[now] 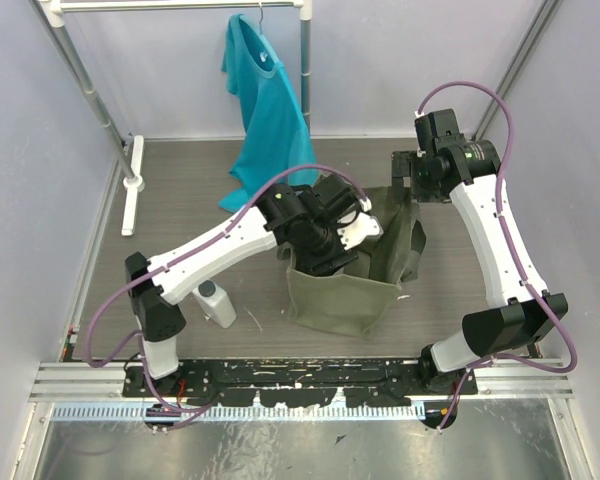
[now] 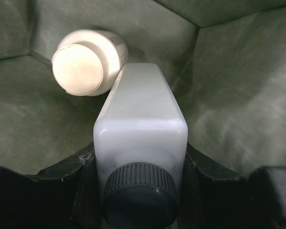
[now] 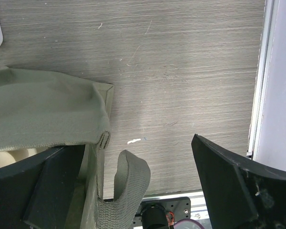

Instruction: Place the personal care products into the canvas bag

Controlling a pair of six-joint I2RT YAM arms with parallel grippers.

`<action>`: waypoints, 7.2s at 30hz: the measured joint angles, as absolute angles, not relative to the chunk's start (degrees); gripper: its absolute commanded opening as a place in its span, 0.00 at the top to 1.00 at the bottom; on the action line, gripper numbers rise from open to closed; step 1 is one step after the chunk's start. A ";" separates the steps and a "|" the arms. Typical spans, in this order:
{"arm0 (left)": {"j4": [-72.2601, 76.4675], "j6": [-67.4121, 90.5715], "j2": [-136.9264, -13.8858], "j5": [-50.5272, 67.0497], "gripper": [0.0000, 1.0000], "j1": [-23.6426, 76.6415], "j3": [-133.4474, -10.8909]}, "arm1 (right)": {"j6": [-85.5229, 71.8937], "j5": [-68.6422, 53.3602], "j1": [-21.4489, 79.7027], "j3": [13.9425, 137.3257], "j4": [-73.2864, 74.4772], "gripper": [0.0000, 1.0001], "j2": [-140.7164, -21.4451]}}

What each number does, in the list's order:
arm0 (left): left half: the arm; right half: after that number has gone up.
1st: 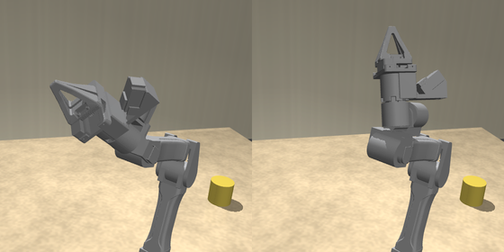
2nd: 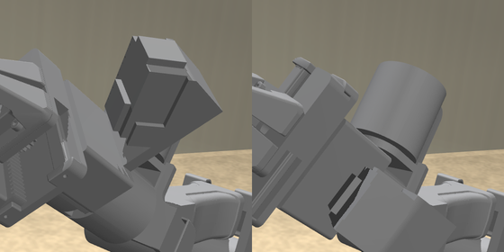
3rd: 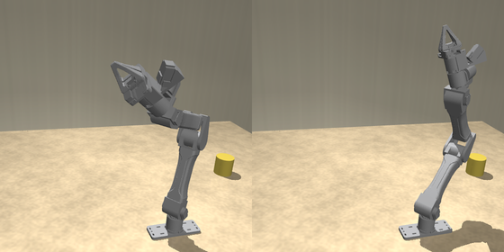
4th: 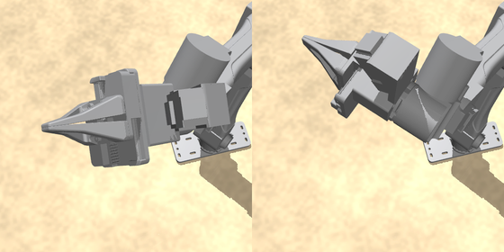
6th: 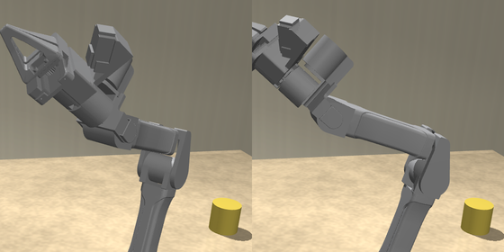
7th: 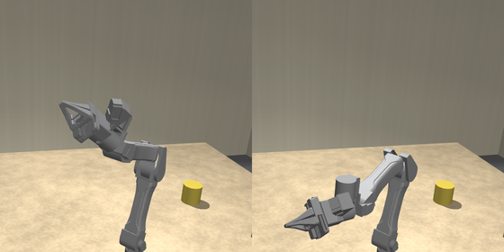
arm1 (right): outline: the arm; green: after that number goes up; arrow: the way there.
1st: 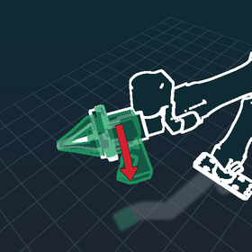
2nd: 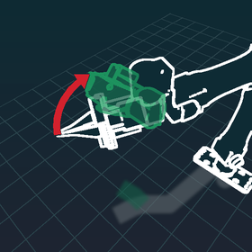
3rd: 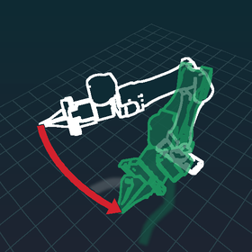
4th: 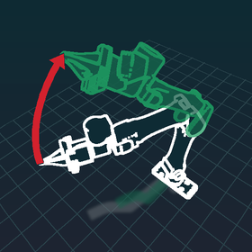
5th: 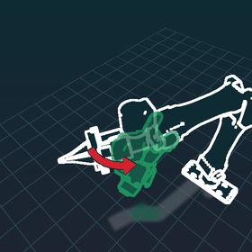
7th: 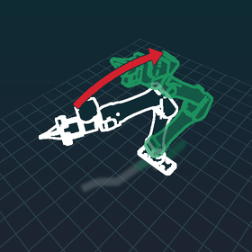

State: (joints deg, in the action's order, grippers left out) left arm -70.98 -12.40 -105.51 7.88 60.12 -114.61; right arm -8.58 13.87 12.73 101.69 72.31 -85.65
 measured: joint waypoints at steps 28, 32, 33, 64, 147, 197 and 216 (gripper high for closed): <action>-68.03 -14.94 -107.98 6.46 0.84 60.64 -105.69 | -8.88 13.34 12.64 101.56 72.25 0.00 -86.41; -67.83 -14.94 -109.27 6.02 0.84 60.77 -105.60 | -8.82 13.34 12.64 101.16 72.12 0.00 -86.41; -67.77 -14.96 -109.86 5.82 0.84 60.86 -105.58 | -8.80 13.34 12.64 100.95 72.03 0.00 -86.41; -67.96 -13.23 -112.95 -0.82 0.01 62.19 -103.55 | -7.42 11.40 12.64 99.20 71.13 0.00 -86.78; -34.94 0.25 -110.63 4.56 0.71 34.17 -93.30 | -10.31 13.63 12.64 101.12 73.95 0.00 -90.15; -55.33 2.52 -88.77 18.79 0.70 47.05 -123.83 | -7.22 11.03 12.64 101.10 73.84 0.00 -90.52; -41.45 5.76 -100.14 23.55 0.73 53.47 -112.62 | -8.73 10.90 12.64 101.10 73.80 0.00 -87.85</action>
